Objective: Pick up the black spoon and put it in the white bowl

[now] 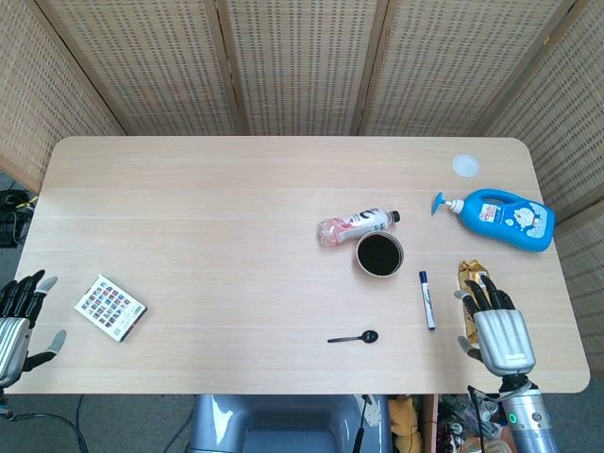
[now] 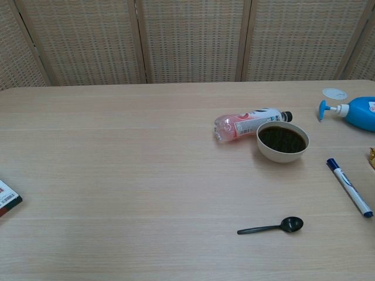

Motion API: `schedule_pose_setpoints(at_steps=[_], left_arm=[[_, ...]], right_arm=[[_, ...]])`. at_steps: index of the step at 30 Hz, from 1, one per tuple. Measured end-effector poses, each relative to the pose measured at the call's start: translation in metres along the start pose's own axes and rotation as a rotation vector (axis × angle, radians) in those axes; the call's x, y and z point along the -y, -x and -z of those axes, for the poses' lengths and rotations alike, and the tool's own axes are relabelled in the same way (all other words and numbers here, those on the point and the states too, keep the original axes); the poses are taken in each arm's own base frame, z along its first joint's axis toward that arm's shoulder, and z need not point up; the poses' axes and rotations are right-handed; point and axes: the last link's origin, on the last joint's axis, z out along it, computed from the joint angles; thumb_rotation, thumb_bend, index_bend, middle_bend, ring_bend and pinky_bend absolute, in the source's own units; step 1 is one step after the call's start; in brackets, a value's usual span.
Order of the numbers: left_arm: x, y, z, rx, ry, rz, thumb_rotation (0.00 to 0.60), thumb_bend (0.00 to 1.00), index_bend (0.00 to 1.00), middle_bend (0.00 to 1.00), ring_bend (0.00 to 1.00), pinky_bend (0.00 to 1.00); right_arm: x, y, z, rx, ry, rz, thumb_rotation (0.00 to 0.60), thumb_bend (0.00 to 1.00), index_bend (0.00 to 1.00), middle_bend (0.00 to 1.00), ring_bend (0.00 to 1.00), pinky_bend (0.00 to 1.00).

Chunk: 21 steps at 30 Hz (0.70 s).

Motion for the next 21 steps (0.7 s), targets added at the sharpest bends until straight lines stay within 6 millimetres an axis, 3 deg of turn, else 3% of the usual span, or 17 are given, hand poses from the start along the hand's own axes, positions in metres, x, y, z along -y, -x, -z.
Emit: schedule_pose_setpoints(at_steps=[21], left_arm=[[0.0002, 0.0005, 0.0011, 0.000, -0.002, 0.005, 0.600, 0.36, 0.06, 0.00, 0.00, 0.00]], right_arm=[[0.0016, 0.0003, 0.0005, 0.010, -0.023, -0.015, 0.600, 0.34, 0.30, 0.26, 0.13, 0.29]])
